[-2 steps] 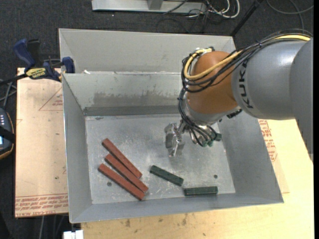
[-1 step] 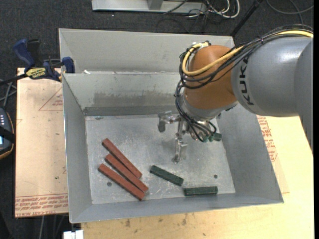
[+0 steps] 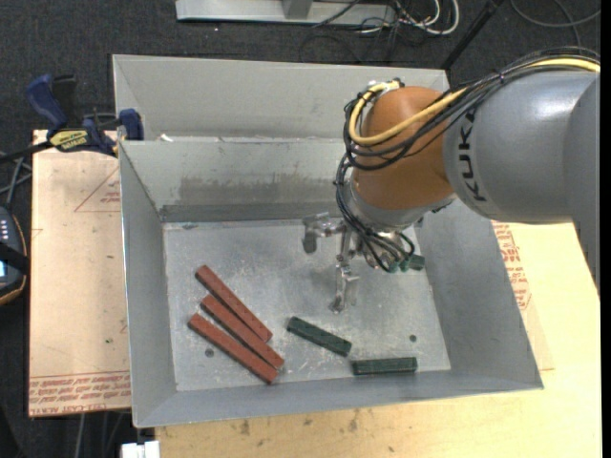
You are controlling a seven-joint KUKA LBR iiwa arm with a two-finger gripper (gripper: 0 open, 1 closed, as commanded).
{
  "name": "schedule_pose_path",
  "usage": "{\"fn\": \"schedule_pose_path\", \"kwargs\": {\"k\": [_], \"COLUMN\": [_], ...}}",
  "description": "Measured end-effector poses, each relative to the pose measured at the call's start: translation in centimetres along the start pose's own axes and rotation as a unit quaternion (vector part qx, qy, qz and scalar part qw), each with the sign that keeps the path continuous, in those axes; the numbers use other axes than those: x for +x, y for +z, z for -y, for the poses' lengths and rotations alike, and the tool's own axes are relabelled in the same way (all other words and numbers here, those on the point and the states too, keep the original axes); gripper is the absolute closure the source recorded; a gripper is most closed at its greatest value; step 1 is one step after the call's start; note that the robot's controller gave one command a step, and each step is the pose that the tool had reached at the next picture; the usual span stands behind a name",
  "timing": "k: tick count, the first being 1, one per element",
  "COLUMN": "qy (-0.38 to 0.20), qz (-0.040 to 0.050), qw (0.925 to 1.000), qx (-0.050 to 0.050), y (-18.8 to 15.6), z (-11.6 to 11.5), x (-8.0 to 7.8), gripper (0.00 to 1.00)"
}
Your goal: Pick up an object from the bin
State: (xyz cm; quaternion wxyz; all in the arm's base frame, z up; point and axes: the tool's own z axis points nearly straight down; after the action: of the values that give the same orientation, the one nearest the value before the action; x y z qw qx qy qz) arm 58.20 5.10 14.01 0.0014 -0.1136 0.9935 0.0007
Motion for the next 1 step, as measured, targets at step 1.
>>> {"fn": "schedule_pose_path", "kwargs": {"k": [1], "qy": [-0.055], "qz": [0.0042], "qw": [0.9985], "qx": [0.001], "y": [3.15], "z": [-0.22], "x": [3.62], "gripper": [0.0]}}
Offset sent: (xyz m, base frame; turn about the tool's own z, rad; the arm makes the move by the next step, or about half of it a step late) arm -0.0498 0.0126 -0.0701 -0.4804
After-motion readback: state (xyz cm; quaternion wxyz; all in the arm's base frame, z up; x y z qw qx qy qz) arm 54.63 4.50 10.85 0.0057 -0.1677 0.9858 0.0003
